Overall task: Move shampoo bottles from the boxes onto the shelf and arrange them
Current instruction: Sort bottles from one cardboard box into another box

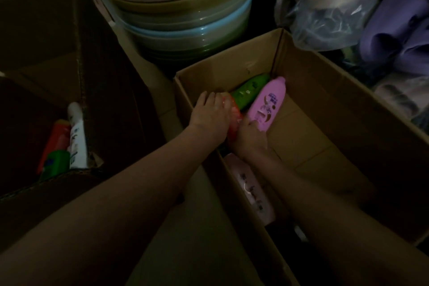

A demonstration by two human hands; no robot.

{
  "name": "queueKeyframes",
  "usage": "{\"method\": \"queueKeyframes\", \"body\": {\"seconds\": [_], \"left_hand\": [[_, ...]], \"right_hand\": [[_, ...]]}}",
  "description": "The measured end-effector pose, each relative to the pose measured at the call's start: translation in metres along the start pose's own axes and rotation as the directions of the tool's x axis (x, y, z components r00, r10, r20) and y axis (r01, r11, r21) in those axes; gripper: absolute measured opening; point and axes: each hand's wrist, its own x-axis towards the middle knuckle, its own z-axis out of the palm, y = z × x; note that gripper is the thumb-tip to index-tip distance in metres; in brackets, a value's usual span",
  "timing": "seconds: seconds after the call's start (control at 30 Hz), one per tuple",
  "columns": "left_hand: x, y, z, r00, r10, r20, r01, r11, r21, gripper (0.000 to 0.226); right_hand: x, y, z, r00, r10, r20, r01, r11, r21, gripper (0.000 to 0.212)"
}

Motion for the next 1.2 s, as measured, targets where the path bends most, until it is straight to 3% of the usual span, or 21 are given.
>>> {"method": "queueKeyframes", "body": {"seconds": [0.1,0.2,0.3,0.37,0.43,0.53,0.63,0.7,0.83,1.0,1.1,1.2], "left_hand": [[0.008,0.006,-0.004,0.999,-0.030,-0.014,0.030,1.000,-0.001,0.079],[0.017,0.017,-0.010,0.991,0.050,-0.123,-0.026,0.982,0.185,0.083],[0.031,0.024,-0.016,0.981,0.167,-0.095,-0.134,0.949,0.284,0.077],[0.035,0.025,-0.018,0.993,0.109,-0.044,-0.098,0.975,0.200,0.071],[0.033,0.023,-0.015,0.998,0.049,-0.048,-0.043,0.993,0.113,0.068],[0.029,0.016,-0.013,0.994,0.019,-0.111,-0.010,0.997,0.076,0.070],[0.027,0.004,-0.014,0.994,-0.015,-0.109,0.019,0.999,0.039,0.078],[0.024,-0.005,-0.013,0.995,-0.052,-0.086,0.055,0.998,0.026,0.081],[0.019,-0.022,-0.013,0.988,-0.146,-0.056,0.146,0.989,0.008,0.082],[0.019,-0.019,-0.013,0.983,-0.182,-0.033,0.184,0.982,0.045,0.086],[0.017,-0.006,-0.019,0.988,-0.152,-0.023,0.153,0.988,0.026,0.089],[0.014,0.006,-0.038,0.989,-0.132,-0.065,0.131,0.991,-0.020,0.090]], "right_hand": [[-0.003,0.020,-0.015,0.975,-0.092,-0.205,0.074,0.993,-0.092,0.074],[0.004,0.035,-0.040,0.922,-0.261,-0.286,0.226,0.963,-0.147,0.071],[0.005,0.048,-0.064,0.835,-0.518,-0.186,0.465,0.845,-0.265,0.071],[0.006,0.060,-0.076,0.803,-0.586,-0.110,0.532,0.787,-0.311,0.071],[0.013,0.072,-0.078,0.872,-0.484,-0.070,0.443,0.843,-0.304,0.072],[0.033,0.075,-0.068,0.987,-0.071,-0.142,0.058,0.994,-0.090,0.072],[0.058,0.055,-0.043,0.984,0.149,-0.098,-0.130,0.975,0.181,0.075],[0.066,0.034,-0.022,0.969,0.231,-0.085,-0.204,0.947,0.247,0.079],[0.073,0.012,0.009,0.871,0.478,-0.114,-0.411,0.836,0.364,0.083],[0.061,0.053,-0.011,0.851,0.523,0.043,-0.510,0.806,0.302,0.103],[0.053,0.069,-0.032,0.932,0.310,0.188,-0.356,0.674,0.647,0.069],[0.037,0.053,-0.055,0.930,0.323,0.173,-0.332,0.544,0.770,0.057]]}}
